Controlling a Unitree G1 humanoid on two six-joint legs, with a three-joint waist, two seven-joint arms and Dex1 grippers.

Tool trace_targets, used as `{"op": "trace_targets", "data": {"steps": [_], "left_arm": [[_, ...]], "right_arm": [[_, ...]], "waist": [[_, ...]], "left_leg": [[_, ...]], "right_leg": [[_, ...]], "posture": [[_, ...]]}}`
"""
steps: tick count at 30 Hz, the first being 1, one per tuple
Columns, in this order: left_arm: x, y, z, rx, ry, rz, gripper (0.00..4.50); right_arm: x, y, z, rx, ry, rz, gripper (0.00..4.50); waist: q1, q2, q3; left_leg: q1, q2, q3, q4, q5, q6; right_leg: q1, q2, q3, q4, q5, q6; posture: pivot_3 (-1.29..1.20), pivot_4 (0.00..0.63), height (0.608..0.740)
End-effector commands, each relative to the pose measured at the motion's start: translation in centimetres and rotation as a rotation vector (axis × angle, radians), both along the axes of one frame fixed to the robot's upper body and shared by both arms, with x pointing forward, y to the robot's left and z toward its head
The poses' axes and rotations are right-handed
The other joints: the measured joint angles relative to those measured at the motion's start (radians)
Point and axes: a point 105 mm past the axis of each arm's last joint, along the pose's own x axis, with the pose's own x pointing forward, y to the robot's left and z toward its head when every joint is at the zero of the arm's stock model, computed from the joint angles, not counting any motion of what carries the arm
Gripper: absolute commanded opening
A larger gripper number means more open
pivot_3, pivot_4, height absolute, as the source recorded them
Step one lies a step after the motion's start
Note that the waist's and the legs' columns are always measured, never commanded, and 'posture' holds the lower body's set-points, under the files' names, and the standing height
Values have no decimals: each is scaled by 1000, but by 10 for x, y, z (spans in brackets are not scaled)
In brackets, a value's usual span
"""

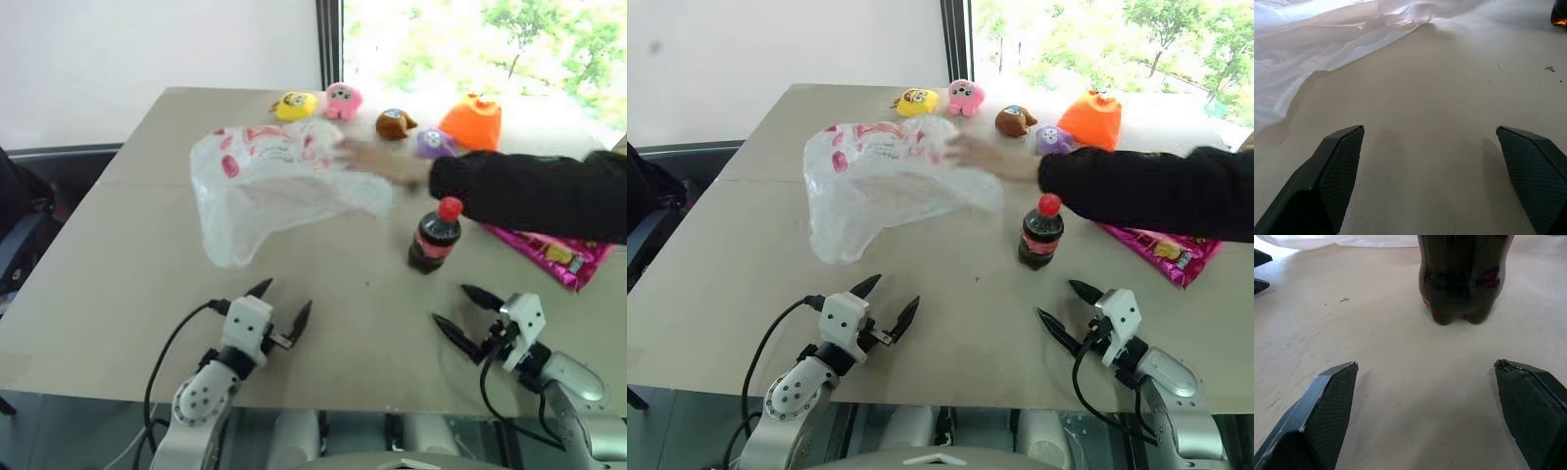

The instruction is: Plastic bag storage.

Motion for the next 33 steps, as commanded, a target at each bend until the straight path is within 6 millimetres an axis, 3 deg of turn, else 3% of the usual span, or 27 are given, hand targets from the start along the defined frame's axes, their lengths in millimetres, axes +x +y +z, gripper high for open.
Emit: {"op": "trace_targets", "data": {"steps": [1,33], "left_arm": [[-5,-1,-8,4,38,-16,4486],[-6,-2,-9,-17,32,8,4486]], "right_arm": [[3,-3,7,-9,-51,-10,4500],[11,-5,9,-20,-60,19,4500]], "waist": [[0,0,0],[0,0,0]], "left_leg": [[0,0,0,0,0,0],[0,0,0,0,0,0]], "right_leg": [[0,0,0,0,0,0],[0,0,0,0,0,1]], "posture": [[0,150,740],[0,150,740]]}}
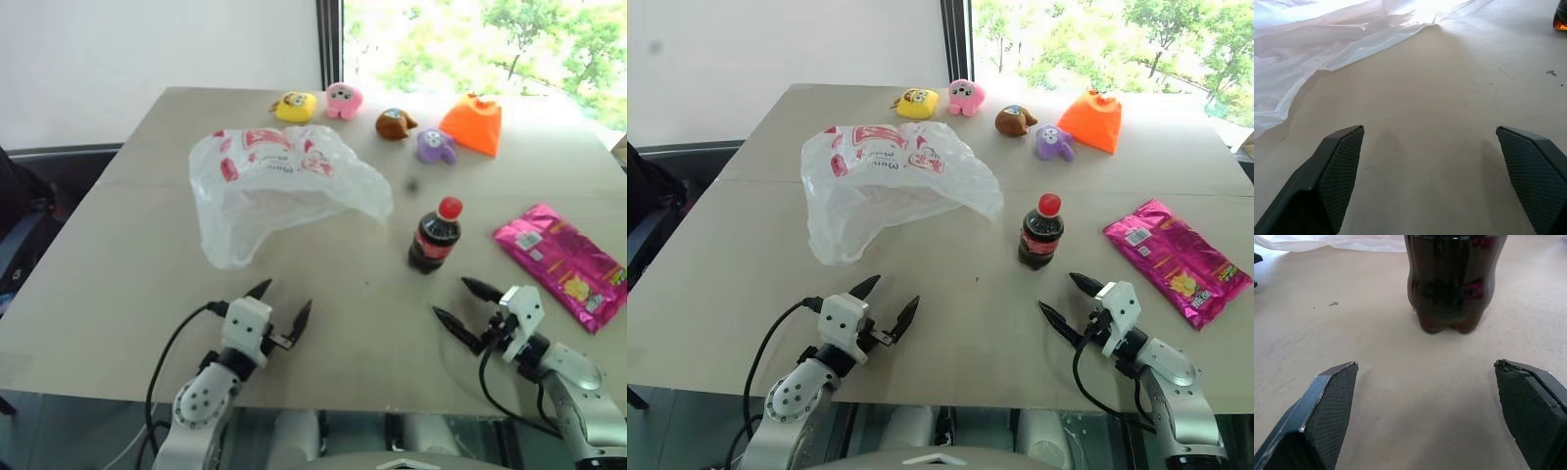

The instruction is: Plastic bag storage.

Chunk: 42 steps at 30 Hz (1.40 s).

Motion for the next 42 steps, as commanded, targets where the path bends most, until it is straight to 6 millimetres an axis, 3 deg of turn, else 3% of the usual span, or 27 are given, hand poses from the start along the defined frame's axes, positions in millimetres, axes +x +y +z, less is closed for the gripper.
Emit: {"op": "trace_targets", "data": {"steps": [1,18,24,31,35,42], "left_arm": [[-5,-3,-9,3,36,-11,4486],[-6,-2,-8,6,33,-8,4486],[-3,17,22,25,-122,118,4486],[-16,50,46,104,-271,386,4486],[10,71,56,173,-331,478,4486],[38,80,52,207,-309,457,4486]], "right_arm": [[0,-2,7,-7,-30,6,4500],[-1,1,6,-1,-27,16,4500],[-8,10,15,-1,-39,77,4500],[-22,39,37,41,-40,233,4500],[-19,51,45,50,-54,270,4500],[-14,50,46,37,-60,268,4500]], "waist": [[0,0,0],[0,0,0],[-1,-2,1],[2,-7,4],[17,-9,5],[22,-10,5]], "left_leg": [[0,0,0,0,0,0],[0,0,0,0,0,0],[-1,0,0,0,0,0],[-1,1,-1,0,0,0],[-2,0,-2,0,0,0],[-3,0,-1,1,0,0]], "right_leg": [[0,0,0,0,0,0],[0,0,0,0,0,0],[-1,0,0,0,0,1],[-1,0,0,0,-1,-1],[-1,0,-2,0,-1,-2],[-1,0,-2,0,1,1]], "posture": [[0,150,740],[0,150,740],[0,150,740],[0,150,740],[0,150,740],[0,150,740]]}}
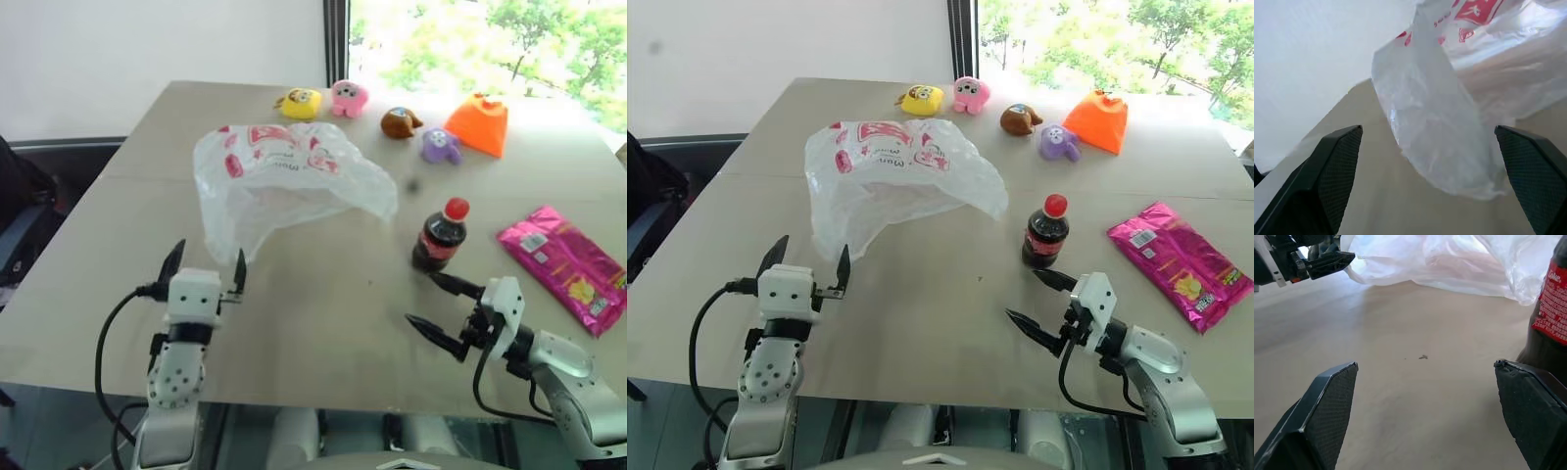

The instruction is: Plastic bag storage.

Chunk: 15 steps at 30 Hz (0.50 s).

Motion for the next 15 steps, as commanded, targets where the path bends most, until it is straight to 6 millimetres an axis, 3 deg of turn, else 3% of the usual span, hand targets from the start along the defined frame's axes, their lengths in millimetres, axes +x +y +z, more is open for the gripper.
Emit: {"op": "trace_targets", "data": {"steps": [1,6,7,9,12,15], "left_arm": [[9,2,-2,4,17,-24,4486],[19,4,5,-67,-6,-32,4486],[21,4,6,-77,-9,-35,4246],[23,1,8,-108,-11,-50,3655],[25,-2,7,-154,0,-70,2426],[28,-1,5,-228,15,-62,893]], "right_arm": [[2,0,10,2,-41,6,4500],[2,-3,11,0,-49,-7,4500],[2,-3,11,-2,-48,-10,4500],[1,-4,10,-4,-48,-19,4500],[0,-6,10,-5,-49,-31,4500],[0,-8,11,-9,-57,-45,4500]], "waist": [[1,0,0],[1,0,0],[1,0,0],[1,0,0],[1,0,0],[1,0,0]], "left_leg": [[0,0,0,0,0,0],[0,0,-1,0,0,0],[0,0,-1,0,0,0],[0,0,-1,0,0,0],[0,0,-1,0,0,0],[0,0,0,0,0,0]], "right_leg": [[0,0,0,0,0,0],[0,0,-1,0,0,0],[0,0,-1,0,0,0],[0,0,-1,1,0,0],[0,0,-1,1,0,0],[0,0,-1,1,0,0]], "posture": [[0,150,740],[0,150,740],[0,150,740],[0,150,740],[0,150,740],[0,150,740]]}}
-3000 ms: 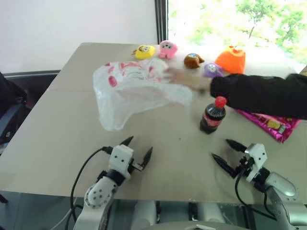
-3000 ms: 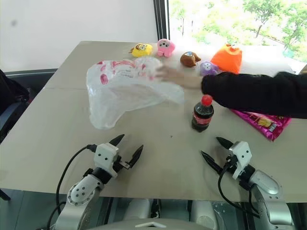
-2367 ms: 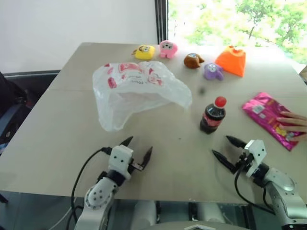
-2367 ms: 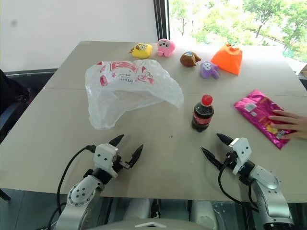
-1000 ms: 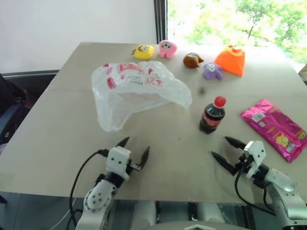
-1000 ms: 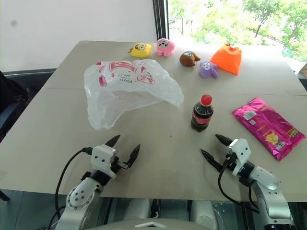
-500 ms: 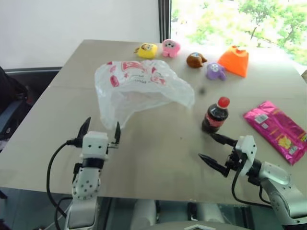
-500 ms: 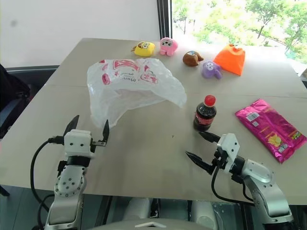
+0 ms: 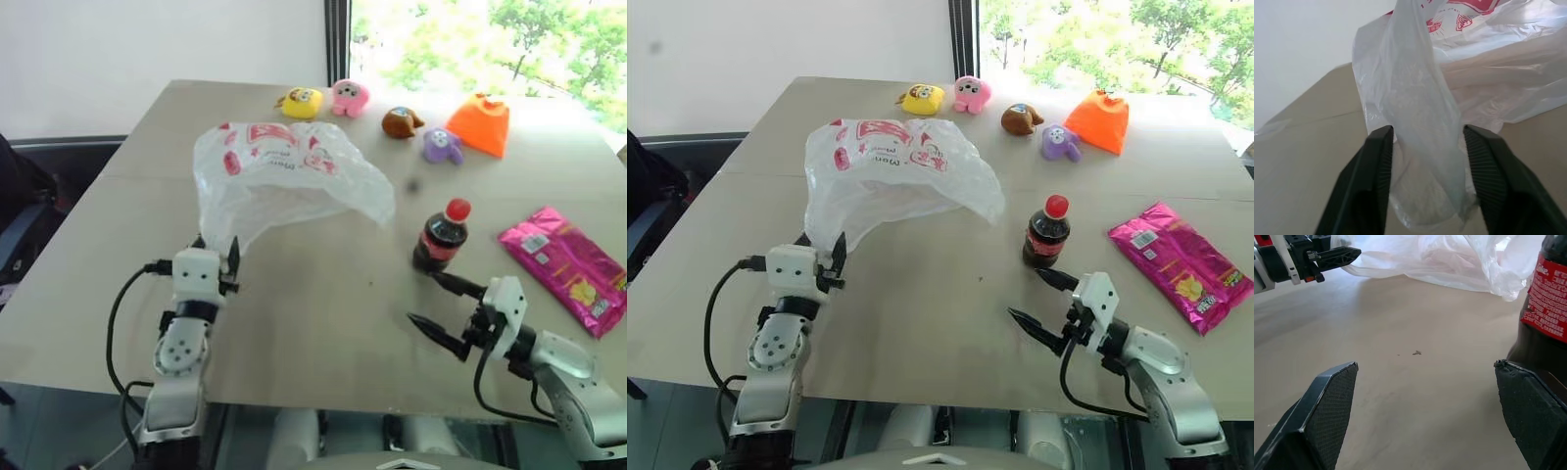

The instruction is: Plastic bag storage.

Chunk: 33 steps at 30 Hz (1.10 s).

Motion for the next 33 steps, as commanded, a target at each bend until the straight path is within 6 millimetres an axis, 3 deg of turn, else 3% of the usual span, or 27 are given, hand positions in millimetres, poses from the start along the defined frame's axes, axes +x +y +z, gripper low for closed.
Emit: {"op": "trace_targets", "data": {"steps": [1,2,6,10,20,30,33], "left_arm": [[2,1,8,-75,-18,4,404],[3,0,9,-83,-17,-3,68],[4,-11,18,-106,-29,-63,68],[2,-29,37,-117,-75,-148,68],[-2,-45,37,-138,-37,-226,68],[-6,-52,35,-158,-36,-265,68],[-9,-54,34,-157,-34,-286,0]], "right_arm": [[1,-4,13,-5,-70,-25,4500],[3,-7,15,-4,-83,-45,4500],[15,-27,16,-64,-158,-190,4500],[20,-42,13,-36,-110,-300,4500],[55,-22,26,93,-80,-367,4500],[69,-11,31,124,-79,-360,4500],[70,-11,32,127,-86,-362,3730]], "waist": [[0,0,0],[0,0,0],[0,0,0],[1,0,0],[0,0,0],[-2,0,0],[-1,0,0]], "left_leg": [[0,0,0,0,0,0],[0,0,0,0,0,0],[0,0,0,0,0,0],[0,0,0,0,1,-2],[1,0,0,0,1,-2],[0,0,1,0,1,-1],[0,0,0,0,1,-1]], "right_leg": [[0,0,0,0,0,0],[0,0,0,0,0,0],[0,0,0,0,0,0],[0,0,0,0,0,0],[0,1,1,1,0,0],[0,1,1,1,0,0],[0,1,1,1,0,0]], "posture": [[0,150,740],[0,150,740],[0,150,740],[0,150,740],[0,150,740],[0,150,740],[0,150,740]]}}
